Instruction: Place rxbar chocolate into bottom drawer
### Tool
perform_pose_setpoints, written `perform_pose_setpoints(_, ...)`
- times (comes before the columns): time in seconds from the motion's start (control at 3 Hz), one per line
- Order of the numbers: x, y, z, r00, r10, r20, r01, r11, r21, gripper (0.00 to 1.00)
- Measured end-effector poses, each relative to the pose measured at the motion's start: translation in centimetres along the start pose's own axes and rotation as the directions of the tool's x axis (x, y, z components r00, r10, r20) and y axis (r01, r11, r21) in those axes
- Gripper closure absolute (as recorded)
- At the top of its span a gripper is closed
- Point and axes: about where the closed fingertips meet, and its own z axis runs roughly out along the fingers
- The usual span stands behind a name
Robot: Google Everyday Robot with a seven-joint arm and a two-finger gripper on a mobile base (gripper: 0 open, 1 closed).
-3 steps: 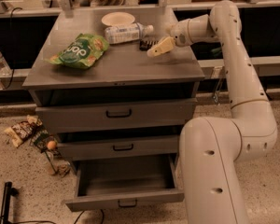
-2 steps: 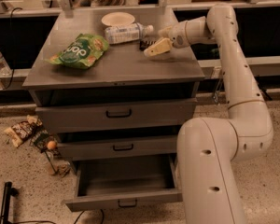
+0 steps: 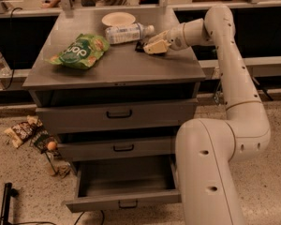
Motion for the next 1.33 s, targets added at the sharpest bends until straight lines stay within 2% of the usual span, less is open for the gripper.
perform_pose_setpoints(0.33, -1.1, 0.3, -1.0, 1.0, -0.021, 0.015, 0.022, 0.9998, -0.004, 0.95)
perform_pose_setpoints(0.67, -2.6, 0.9, -3.1, 0.999, -0.034, 0.003, 0.034, 0.9994, -0.002, 1.0)
perform_pose_setpoints(1.0, -3.7, 1.5, -4.4, 1.0, 0.0, -0.01, 0.0, 1.0, -0.004, 1.0)
perform_pose_setpoints(1.33, -4.6, 0.7, -5.2, 1.0, 0.022, 0.0, -0.022, 0.999, 0.039, 1.0)
